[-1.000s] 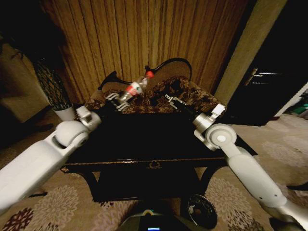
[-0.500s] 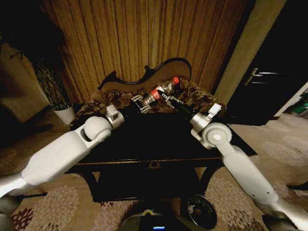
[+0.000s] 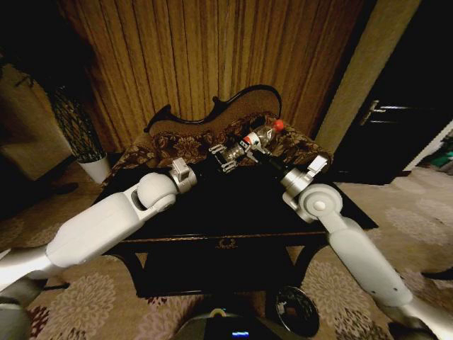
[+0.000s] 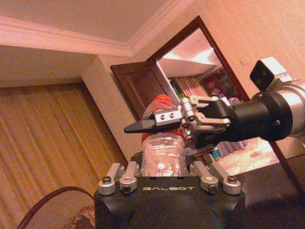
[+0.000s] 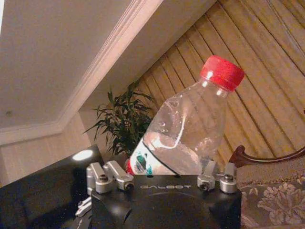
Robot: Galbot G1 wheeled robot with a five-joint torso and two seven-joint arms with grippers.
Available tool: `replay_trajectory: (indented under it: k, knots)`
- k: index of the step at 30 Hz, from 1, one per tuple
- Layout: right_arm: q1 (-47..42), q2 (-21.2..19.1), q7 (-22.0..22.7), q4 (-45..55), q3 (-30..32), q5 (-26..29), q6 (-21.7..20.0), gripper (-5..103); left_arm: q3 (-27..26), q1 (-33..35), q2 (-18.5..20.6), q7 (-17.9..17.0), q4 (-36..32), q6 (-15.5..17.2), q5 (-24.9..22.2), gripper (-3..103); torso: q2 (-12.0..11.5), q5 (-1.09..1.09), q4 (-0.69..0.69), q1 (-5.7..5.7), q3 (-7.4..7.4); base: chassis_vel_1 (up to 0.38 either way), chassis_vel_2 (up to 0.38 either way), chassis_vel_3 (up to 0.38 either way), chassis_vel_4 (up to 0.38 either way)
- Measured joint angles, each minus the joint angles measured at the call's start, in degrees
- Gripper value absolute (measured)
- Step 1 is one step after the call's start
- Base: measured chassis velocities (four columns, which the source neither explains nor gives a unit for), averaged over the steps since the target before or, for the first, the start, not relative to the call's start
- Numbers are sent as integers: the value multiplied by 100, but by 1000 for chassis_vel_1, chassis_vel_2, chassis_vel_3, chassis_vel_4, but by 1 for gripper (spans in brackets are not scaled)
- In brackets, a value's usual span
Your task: Move to the front of the table and place the trash on the table into the trash bin.
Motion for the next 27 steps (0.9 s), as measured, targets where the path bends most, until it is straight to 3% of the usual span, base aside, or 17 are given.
replay_trajectory:
  k: [6,15,17,20,21,22,23,25,27]
  knots:
    - [-126,11,15,51,34,13,6,60,22,111,-4,-198,-76,100,5,40,0,1,0,0,0,0,0,0,0]
    - [-207,-37,20,153,39,16,17,42,-203,401,139,-218,-345,259,56,42,0,0,1,0,0,0,0,0,0]
    - [-207,-40,19,155,38,16,17,42,-221,427,145,-217,-352,263,57,47,0,0,1,0,0,0,0,0,0]
    - [-209,-41,33,134,36,8,24,38,-287,519,201,-214,-358,267,56,64,0,0,0,0,0,0,0,0,0]
    - [-209,-41,33,134,36,8,24,38,-287,519,201,-214,-358,267,56,64,0,0,0,0,0,0,0,0,0]
    - [-209,-35,43,127,36,1,32,35,-305,544,223,-212,-365,269,44,64,0,0,0,0,0,0,0,0,0]
    - [-209,-28,52,118,36,-6,35,32,-328,563,252,-209,-384,270,1,74,0,0,0,0,0,0,0,0,0]
    - [-209,-27,57,112,34,-14,35,28,-338,570,274,-192,-394,273,-35,74,0,0,0,0,0,0,0,0,0]
    - [-214,-30,62,98,34,-57,35,24,-392,589,347,-52,-451,339,-183,85,0,0,0,0,0,0,0,0,0]
